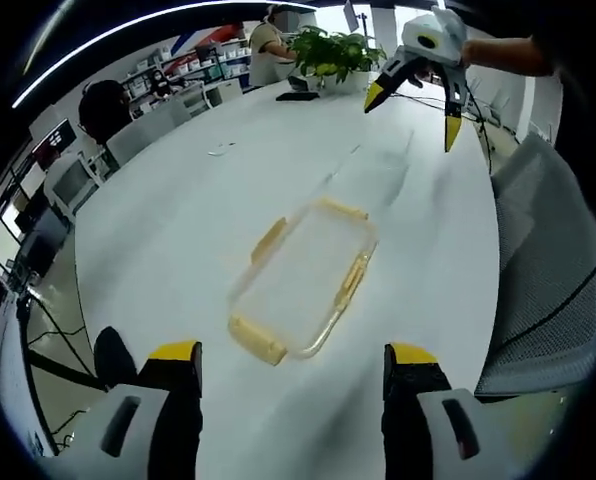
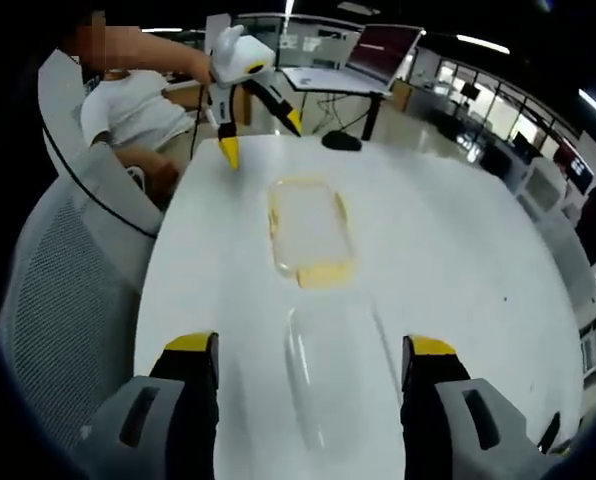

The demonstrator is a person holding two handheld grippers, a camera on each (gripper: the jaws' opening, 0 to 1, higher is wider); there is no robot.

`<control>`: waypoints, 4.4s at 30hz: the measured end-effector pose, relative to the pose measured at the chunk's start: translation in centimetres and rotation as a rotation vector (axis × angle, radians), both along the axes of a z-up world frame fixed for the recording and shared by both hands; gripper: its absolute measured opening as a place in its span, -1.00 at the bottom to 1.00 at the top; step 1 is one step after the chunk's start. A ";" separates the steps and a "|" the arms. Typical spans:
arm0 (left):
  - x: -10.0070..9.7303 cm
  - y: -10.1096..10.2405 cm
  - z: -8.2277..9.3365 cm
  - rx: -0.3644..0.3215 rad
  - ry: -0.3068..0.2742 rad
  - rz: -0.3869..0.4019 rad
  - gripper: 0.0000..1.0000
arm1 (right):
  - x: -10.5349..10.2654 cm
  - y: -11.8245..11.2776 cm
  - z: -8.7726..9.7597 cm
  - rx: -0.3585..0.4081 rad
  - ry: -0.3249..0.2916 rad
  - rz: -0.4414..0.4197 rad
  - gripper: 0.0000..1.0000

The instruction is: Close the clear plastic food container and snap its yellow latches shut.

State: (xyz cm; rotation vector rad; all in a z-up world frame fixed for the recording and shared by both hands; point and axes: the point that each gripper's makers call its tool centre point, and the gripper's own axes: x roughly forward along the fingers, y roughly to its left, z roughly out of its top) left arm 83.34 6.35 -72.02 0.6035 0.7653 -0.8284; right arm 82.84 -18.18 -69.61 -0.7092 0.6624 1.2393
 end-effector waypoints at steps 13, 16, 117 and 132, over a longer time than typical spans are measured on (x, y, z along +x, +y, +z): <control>1.6 0.3 -1.2 0.059 0.034 -0.085 0.25 | 1.2 3.0 -0.9 -0.026 0.007 0.054 0.39; 1.8 0.2 -1.6 0.075 0.043 -0.108 0.23 | 1.5 3.7 -1.1 -0.028 0.011 0.070 0.38; 2.5 -0.5 -5.0 0.253 0.233 -0.485 -0.35 | 3.0 8.1 -8.0 -0.284 0.095 0.186 -0.29; 1.5 -1.1 -2.2 0.251 0.218 -0.489 -0.35 | 2.1 7.7 -5.2 -0.250 0.078 0.193 -0.29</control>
